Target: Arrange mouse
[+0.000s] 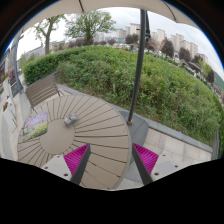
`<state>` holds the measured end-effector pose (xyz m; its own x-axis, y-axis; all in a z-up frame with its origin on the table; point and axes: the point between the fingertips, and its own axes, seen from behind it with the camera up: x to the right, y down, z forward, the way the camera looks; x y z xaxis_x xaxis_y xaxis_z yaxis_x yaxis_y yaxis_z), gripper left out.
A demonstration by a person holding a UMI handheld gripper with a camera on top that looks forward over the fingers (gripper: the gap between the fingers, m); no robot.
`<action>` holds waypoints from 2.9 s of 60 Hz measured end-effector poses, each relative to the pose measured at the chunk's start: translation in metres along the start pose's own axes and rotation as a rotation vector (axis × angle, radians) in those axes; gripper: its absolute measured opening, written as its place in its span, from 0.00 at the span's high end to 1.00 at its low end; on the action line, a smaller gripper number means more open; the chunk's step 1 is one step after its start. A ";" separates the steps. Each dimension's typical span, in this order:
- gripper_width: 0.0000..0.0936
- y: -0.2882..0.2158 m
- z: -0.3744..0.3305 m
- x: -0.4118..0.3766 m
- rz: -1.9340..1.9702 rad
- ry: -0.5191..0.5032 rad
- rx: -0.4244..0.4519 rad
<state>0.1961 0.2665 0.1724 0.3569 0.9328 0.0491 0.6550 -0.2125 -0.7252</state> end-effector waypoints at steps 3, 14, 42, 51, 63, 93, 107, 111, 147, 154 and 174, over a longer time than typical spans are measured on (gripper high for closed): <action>0.09 0.001 0.010 -0.017 -0.013 -0.016 -0.002; 0.09 0.010 0.028 -0.085 -0.089 -0.106 -0.017; 0.09 0.006 0.117 -0.232 -0.139 -0.216 0.096; 0.09 0.002 0.169 -0.253 -0.124 -0.220 0.123; 0.09 -0.010 0.227 -0.266 -0.136 -0.194 0.142; 0.11 -0.056 0.312 -0.293 -0.125 -0.210 0.134; 0.41 -0.063 0.326 -0.294 -0.132 -0.205 0.121; 0.53 -0.064 0.326 -0.298 -0.131 -0.221 0.110; 0.59 -0.045 0.216 -0.562 -0.165 -0.499 0.032; 0.55 -0.011 0.231 -0.579 -0.205 -0.451 0.015; 0.09 -0.019 0.171 -0.539 -0.252 -0.411 -0.024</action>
<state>-0.1231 -0.1825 0.0422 -0.1040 0.9929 -0.0578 0.7045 0.0325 -0.7090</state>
